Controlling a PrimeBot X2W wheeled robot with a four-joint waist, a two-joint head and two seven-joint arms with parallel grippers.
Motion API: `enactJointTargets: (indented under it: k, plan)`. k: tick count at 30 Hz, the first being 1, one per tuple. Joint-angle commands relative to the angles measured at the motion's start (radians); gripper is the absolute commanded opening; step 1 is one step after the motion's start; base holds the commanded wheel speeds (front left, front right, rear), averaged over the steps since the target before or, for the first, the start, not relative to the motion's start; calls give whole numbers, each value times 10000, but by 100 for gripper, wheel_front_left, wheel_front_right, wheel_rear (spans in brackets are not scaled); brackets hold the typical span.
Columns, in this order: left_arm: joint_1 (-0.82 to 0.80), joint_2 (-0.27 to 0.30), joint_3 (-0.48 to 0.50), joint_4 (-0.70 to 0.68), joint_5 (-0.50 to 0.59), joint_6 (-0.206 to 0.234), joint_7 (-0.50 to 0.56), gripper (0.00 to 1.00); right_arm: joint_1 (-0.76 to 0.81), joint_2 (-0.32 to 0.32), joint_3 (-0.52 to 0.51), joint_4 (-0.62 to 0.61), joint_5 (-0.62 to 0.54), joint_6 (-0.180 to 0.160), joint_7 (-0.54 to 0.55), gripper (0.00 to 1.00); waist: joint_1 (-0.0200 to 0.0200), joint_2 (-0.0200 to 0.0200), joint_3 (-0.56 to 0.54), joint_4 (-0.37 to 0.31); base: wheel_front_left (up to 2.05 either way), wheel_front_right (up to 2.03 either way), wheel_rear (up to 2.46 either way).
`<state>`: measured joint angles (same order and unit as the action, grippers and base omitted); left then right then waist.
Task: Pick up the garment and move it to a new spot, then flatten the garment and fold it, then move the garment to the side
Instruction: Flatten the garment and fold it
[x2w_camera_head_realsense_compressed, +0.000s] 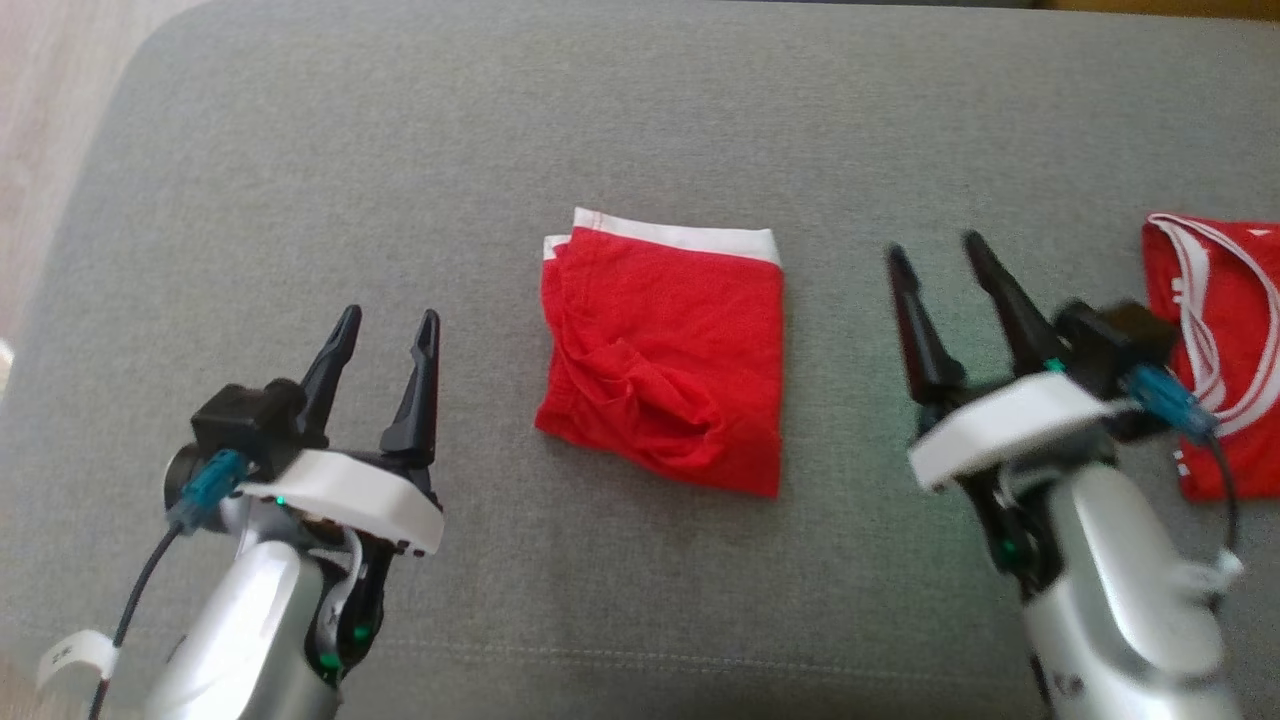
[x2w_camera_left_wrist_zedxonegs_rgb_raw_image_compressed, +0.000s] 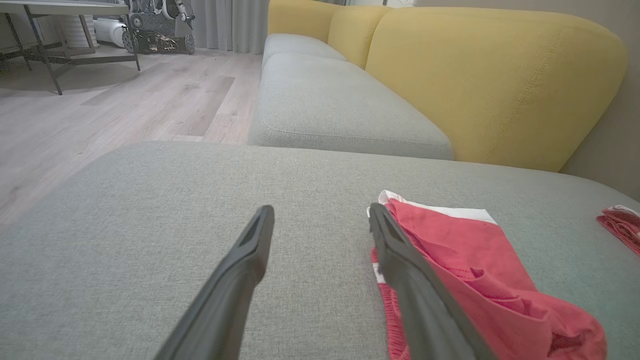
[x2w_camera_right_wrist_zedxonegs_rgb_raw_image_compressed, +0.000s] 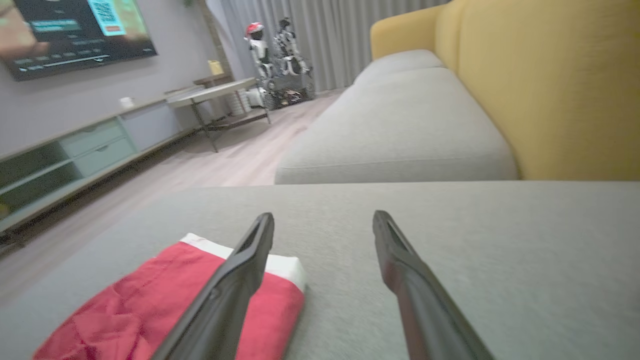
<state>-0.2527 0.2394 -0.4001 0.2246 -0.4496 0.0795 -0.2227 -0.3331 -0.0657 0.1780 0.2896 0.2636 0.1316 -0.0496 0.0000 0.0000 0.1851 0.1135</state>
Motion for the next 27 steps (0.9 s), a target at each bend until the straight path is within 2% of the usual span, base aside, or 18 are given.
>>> enactJointTargets:
  k: [1,6,12,19,27]
  plan:
    - [-223,332,474,-366,96,60,-47,100,19,154,-8,-631,-250,-9,118,100,0,0,-41,-94,0,0,0]
    - [-34,516,515,-549,94,150,26,100,1146,154,-912,-2123,-1024,-9,565,100,0,0,-133,-305,0,0,0]
    - [133,695,538,-821,110,267,136,100,2091,154,-1450,-3339,-1329,-9,1062,100,0,0,-161,-457,0,0,0]
    - [240,801,547,-985,73,361,232,100,2549,154,-1552,-4022,-1381,-9,1220,100,0,0,-219,-523,0,0,0]
    - [323,822,509,-1069,-7,434,293,100,2675,154,-1597,-4271,-1328,-9,1292,100,0,0,-310,-530,0,0,0]
